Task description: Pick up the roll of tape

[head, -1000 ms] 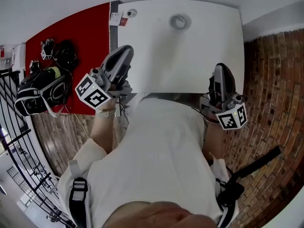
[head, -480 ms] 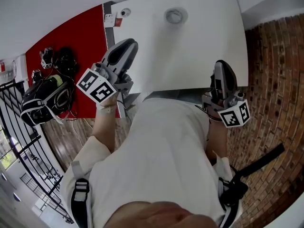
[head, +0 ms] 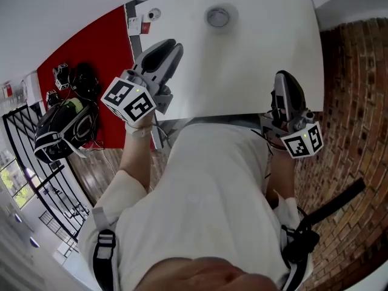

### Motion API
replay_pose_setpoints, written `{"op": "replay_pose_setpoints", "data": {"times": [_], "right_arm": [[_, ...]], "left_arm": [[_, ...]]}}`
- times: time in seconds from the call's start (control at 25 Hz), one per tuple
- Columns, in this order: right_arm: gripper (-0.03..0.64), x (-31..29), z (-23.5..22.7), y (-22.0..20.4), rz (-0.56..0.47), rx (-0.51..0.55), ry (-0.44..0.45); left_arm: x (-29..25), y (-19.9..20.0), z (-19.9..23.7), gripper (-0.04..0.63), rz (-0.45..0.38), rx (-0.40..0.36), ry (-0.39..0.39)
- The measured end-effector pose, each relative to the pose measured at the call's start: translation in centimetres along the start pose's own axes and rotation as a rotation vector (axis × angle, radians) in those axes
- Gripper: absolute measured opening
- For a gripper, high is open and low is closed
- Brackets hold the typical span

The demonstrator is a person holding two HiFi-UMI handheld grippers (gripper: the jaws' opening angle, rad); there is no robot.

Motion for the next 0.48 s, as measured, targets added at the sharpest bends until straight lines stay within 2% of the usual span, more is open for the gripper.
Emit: {"op": "replay_pose_setpoints", "data": {"times": [0.48], "right_arm": [[0.023,-1.1,-7.1,-0.9,0.033,-0.078,-0.073]], "left_arm": [[-9.4,-2.6,2.8,0.149,0.189,-0.010,-0.013]]}}
Point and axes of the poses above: the fingertips, and each gripper's own axes: x backward along the fingers, z to its left, y out of its top, the point moved 6 cm from there along x, backward along the fingers, and after that the axes turned 4 degrees about -y, right-handed, at the moved point
